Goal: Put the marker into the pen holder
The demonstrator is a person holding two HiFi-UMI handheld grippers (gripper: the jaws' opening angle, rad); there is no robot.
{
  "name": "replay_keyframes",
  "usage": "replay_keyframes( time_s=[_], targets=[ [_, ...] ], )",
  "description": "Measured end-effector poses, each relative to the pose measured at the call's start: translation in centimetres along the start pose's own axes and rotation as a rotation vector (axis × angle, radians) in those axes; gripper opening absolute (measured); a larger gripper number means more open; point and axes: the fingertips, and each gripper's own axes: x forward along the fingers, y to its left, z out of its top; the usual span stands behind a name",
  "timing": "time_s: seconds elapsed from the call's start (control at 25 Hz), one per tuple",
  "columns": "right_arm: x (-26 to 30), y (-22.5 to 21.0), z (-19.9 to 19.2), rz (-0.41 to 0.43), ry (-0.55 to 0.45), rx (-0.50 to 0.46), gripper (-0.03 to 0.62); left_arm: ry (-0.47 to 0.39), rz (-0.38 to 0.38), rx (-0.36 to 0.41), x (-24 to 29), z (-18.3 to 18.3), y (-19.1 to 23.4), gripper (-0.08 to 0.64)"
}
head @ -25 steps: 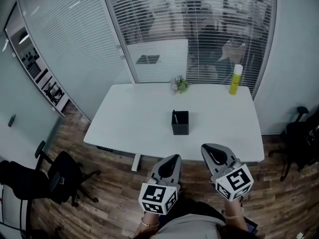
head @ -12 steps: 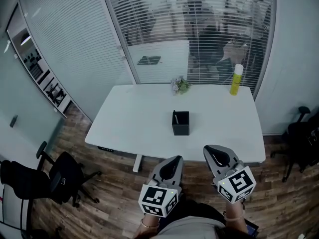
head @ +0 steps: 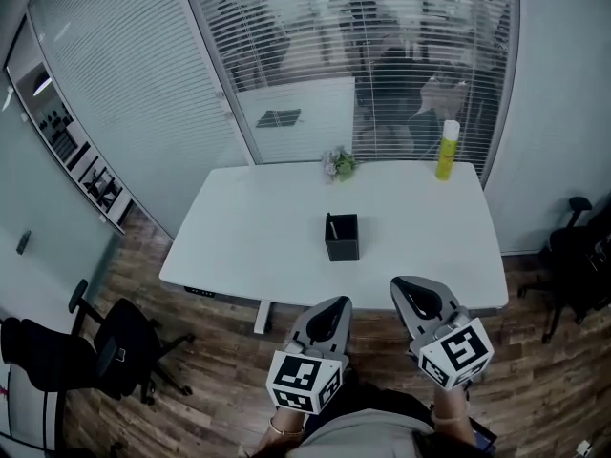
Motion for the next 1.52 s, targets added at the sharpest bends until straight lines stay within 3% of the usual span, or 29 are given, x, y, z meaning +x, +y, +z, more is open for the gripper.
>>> replay_keyframes(
  time_s=[1.52],
  targets=[
    [1.1, 0.0, -0.6, -0.002, 0.028, -0.031, 0.028, -0.017, -0.011, -0.001, 1.0, 0.4, 0.9, 0.021]
  ],
)
